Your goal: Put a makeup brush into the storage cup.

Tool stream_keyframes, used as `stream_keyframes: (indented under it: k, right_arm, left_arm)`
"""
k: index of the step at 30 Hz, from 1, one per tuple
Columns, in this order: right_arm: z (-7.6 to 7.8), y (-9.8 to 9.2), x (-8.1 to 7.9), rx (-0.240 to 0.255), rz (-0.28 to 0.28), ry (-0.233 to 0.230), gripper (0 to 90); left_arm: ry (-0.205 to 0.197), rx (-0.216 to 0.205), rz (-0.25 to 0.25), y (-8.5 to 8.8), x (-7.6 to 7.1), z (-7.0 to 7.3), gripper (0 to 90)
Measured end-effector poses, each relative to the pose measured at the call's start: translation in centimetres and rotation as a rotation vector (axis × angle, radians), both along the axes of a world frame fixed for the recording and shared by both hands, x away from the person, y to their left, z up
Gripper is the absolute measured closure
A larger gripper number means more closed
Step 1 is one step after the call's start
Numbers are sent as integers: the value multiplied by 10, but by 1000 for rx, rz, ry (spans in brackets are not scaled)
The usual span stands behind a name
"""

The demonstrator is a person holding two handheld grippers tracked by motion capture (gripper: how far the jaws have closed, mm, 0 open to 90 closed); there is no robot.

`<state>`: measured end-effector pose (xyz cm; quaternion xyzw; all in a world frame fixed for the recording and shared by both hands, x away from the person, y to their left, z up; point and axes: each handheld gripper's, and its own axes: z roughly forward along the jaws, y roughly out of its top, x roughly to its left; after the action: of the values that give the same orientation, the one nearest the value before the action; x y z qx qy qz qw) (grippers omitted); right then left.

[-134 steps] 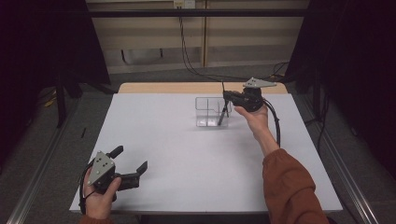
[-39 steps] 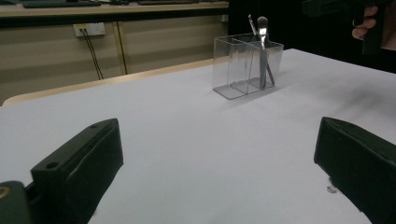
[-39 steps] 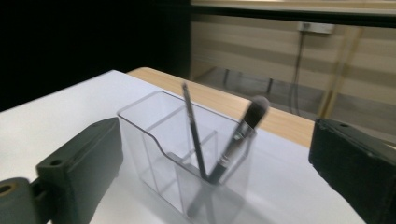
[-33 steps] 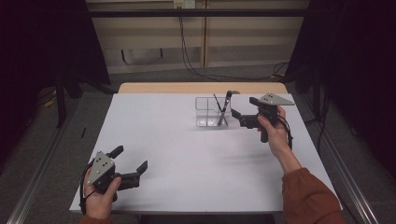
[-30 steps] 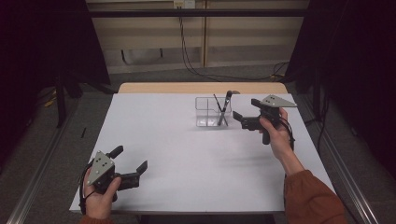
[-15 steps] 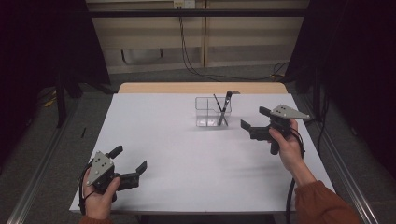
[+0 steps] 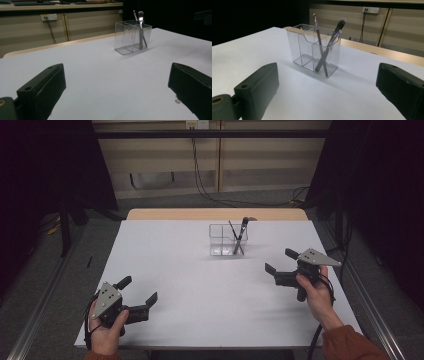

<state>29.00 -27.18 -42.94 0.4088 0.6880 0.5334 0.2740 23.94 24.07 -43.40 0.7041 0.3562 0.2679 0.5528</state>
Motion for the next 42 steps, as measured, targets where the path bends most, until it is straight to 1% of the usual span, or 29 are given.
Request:
stream_keyframes:
  k: [3, 5, 8, 10, 12, 14, 19, 23, 25, 29, 31, 33, 34, 35, 36, 38, 40, 42]
  right_arm:
    - [-2, -2, -10, -5, -6, -3, 37]
    - [-3, -5, -18, -9, -1, -4, 33]
    - [-5, -9, -29, -2, -8, -4, 31]
    - [-7, -12, -35, -4, -10, -15, 31]
    - [-9, -14, -41, 0, -17, -11, 31]
    - [-10, -16, -46, 4, -21, -19, 29]
    - [-11, -22, -56, 19, -38, -28, 27]
    - [-14, -25, -65, 11, -39, -23, 23]
    - [-16, -26, -69, 9, -42, -18, 23]
    - [-16, -31, -77, 7, -56, -29, 23]
    - [-18, -33, -81, 8, -65, -25, 23]
    - [-20, -33, -85, 6, -59, -14, 18]
    - [-20, -33, -86, 3, -63, -17, 19]
    - [-20, -33, -87, 0, -59, -24, 18]
    - [-19, -33, -88, 3, -59, -26, 18]
    - [-19, -32, -91, 0, -58, -21, 15]
    - [-19, -33, -91, 10, -47, -15, 14]
    - [-19, -33, -91, 14, -43, -24, 11]
  left_arm:
    - [11, -19, 12, -1, 1, 0, 17]
    - [10, -15, 14, -1, 1, 0, 17]
    - [9, -14, 11, -1, 0, 0, 15]
    - [8, -13, 7, -1, 0, 0, 15]
    - [7, -12, 6, -1, 0, 0, 14]
    - [5, -9, 5, -1, 0, 0, 14]
    - [9, -18, 3, 0, -1, -1, 14]
    - [9, -34, 12, 2, -2, 0, 14]
    - [6, -24, 7, 4, -3, 0, 12]
    - [13, -35, 28, 5, -4, -1, 12]
    - [13, -36, 36, 7, -5, -1, 12]
    - [16, -31, 37, 7, -5, -1, 11]
    - [16, -19, 28, 7, -5, -1, 11]
    - [16, -17, 28, 7, -5, -1, 11]
    - [16, -22, 27, 7, -5, -1, 12]
    - [10, -14, 22, 8, -5, 0, 12]
    - [13, -22, 22, 7, -5, 0, 12]
    - [11, -24, 23, 7, -4, 0, 12]
